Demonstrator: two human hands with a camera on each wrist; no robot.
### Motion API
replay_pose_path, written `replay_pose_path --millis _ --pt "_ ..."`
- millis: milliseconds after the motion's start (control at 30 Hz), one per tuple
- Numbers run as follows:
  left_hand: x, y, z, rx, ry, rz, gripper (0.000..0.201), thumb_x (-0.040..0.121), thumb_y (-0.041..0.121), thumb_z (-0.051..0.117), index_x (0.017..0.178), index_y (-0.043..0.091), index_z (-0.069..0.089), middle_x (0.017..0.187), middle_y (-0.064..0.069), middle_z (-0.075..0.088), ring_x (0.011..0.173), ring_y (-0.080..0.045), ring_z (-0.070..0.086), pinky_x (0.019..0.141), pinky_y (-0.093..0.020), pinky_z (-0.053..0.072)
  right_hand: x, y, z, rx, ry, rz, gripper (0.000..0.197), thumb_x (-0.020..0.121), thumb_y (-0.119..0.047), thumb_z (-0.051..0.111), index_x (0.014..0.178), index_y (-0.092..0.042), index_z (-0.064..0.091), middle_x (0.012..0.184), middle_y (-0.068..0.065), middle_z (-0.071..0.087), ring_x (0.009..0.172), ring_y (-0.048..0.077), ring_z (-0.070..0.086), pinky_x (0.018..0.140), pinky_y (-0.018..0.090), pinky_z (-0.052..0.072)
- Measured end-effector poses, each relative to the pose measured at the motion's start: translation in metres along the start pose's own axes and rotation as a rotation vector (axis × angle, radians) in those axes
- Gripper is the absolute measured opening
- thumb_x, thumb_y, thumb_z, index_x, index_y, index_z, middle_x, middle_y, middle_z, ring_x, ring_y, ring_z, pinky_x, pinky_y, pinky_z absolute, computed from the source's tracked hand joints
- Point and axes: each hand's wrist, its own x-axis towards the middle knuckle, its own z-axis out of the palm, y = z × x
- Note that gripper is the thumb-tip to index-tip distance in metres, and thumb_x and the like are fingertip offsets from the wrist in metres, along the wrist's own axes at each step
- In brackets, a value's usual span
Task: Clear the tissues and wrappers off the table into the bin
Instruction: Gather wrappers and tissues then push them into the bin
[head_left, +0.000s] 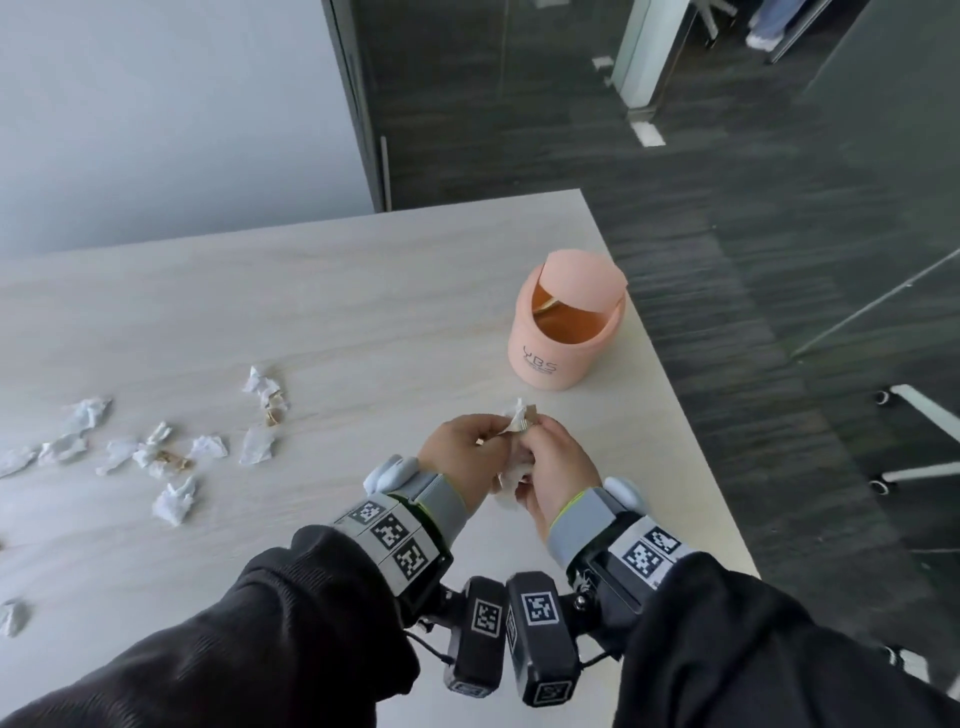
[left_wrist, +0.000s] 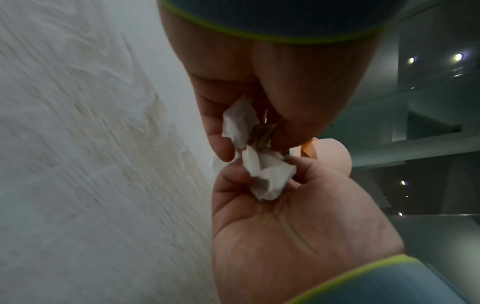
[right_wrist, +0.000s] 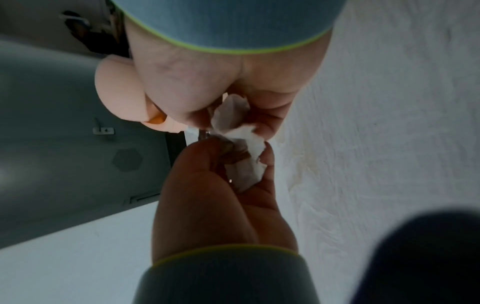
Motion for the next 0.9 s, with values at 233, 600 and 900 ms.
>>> replay_pose_path --millis 233,600,900 --pt "0.020 0.024 0.013 0.000 -0.022 0.027 0.030 0.085 0.012 0.057 0.092 0.035 0.075 0.074 0.007 0.073 0.073 -0.017 0.071 0.076 -0.035 0.060 0.013 -0.022 -0.021 0.115 -0.079 -0.076 0.012 0.092 -0.019 0.059 0.086 -0.017 0.070 0.071 0.006 0.067 0.062 0.020 0.063 0.051 0.026 0.048" --pt "0.062 0.052 0.004 -0.088 -0.008 0.105 0.017 0.078 0.001 0.073 0.074 0.017 0.071 0.060 0.005 0.070 0.047 -0.003 0.056 0.046 -0.014 0.043 0.031 -0.055 -0.041 0.047 -0.140 -0.228 0.017 0.082 -0.013 0.070 0.095 -0.024 0.071 0.093 0.005 0.068 0.084 0.019 0.062 0.059 0.030 0.050" --pt "0.076 0.080 0.001 -0.302 -0.159 0.190 0.022 0.088 -0.005 0.063 0.093 0.013 0.075 0.096 -0.017 0.076 0.087 -0.027 0.072 0.074 -0.035 0.061 0.044 -0.098 -0.040 -0.223 0.062 -0.551 0.022 0.078 -0.002 0.072 0.082 -0.024 0.071 0.082 -0.007 0.067 0.074 0.004 0.063 0.070 0.040 0.060"
